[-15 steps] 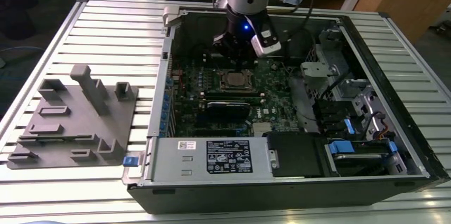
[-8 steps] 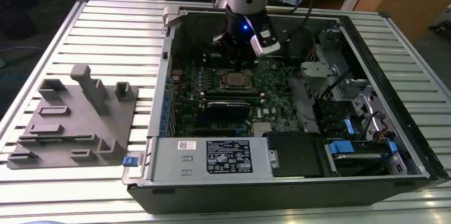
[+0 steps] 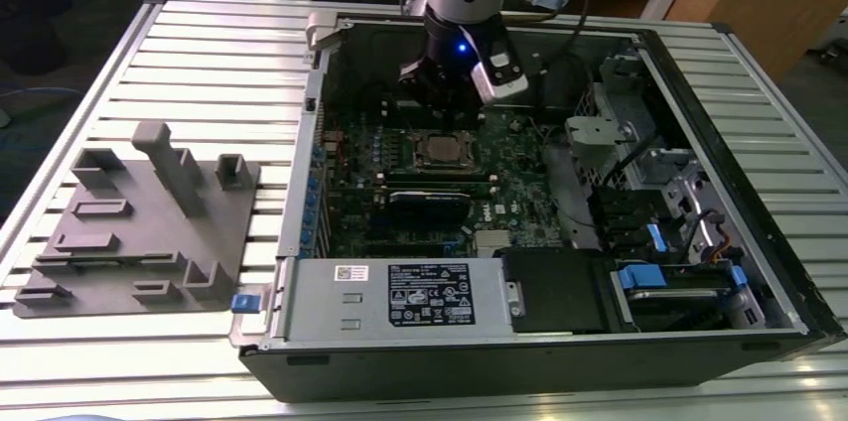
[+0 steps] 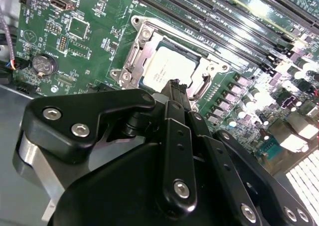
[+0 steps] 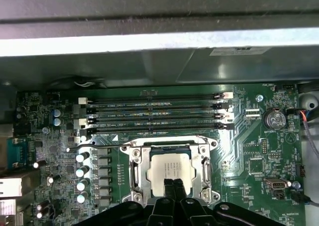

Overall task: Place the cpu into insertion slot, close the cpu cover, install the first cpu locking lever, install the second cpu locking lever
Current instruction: 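Install the first cpu locking lever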

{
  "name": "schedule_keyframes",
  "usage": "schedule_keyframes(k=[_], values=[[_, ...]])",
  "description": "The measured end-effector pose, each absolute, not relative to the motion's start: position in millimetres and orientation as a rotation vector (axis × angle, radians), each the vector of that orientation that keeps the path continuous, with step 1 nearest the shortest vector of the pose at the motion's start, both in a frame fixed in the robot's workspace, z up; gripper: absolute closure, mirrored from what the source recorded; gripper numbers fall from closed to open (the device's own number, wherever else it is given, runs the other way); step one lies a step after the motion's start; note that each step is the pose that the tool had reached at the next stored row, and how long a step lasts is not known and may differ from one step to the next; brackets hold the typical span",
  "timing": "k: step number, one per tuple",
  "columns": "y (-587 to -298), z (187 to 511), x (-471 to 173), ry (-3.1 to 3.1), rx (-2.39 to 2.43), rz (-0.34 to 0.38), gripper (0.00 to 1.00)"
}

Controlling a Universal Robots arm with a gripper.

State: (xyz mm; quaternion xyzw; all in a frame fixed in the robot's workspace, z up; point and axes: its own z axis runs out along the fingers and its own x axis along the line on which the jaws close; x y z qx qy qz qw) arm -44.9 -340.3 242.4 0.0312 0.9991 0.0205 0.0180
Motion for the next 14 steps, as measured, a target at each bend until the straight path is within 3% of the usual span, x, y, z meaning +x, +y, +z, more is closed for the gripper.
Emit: schedule_keyframes(k=[14], values=[[-340.3,251.3,-46.7,3.104,0.097,0.063,0.89]])
